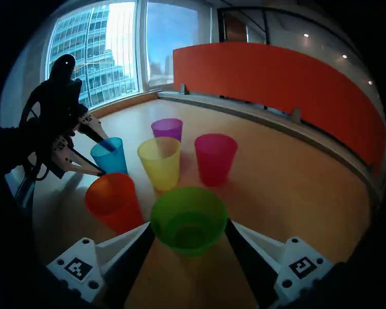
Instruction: Pour water
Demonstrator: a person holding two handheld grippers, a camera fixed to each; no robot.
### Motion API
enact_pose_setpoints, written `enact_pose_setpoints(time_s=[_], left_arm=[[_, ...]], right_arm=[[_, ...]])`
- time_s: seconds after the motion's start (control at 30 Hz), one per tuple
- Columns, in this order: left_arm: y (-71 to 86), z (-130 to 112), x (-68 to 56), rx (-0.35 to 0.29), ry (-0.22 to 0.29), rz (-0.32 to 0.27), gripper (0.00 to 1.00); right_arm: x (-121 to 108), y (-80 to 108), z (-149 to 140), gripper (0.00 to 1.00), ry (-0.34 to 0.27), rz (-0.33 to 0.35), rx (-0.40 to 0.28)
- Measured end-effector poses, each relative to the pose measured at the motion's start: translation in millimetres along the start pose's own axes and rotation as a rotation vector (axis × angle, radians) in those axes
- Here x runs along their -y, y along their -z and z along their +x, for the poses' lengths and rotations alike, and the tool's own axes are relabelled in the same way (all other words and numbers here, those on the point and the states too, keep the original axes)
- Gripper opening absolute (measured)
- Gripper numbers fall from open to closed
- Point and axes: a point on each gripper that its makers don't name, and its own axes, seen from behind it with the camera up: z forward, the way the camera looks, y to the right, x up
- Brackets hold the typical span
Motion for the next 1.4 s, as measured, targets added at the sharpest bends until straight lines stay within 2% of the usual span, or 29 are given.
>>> enact_pose_setpoints(time_s=[0.37, 0.5, 0.77, 0.9, 1.1, 1.4], left_arm=[[12.7, -17, 2.7, 0.032, -0.009, 0.028, 0.85], [23.0, -24, 4.3, 0.033, -0.005, 0.049, 0.85], [48.0, -33, 8.1, 0.003, 0.036, 0.093, 0.85], [61.8, -31, 11.7, -0.039, 0.067, 0.13, 0.85], [86.5, -21, 21.3, -0.14, 0.117, 0.212, 0.85], [122.7, -13, 45.8, -0.279, 0.161, 0.372, 0.85]], right_arm=[[-2, 11.9, -3, 1.0, -0.004, -0.018, -0.007], [-2, 20.0, -6, 1.0, -0.009, -0.028, -0.012], [1, 42.9, -10, 1.0, -0.024, -0.057, -0.044], [3, 56.6, -7, 1.0, -0.039, -0.081, -0.079], [4, 73.7, -1, 1.0, -0.063, -0.139, -0.144], [-15, 96.2, 22, 1.0, -0.106, -0.293, -0.266]])
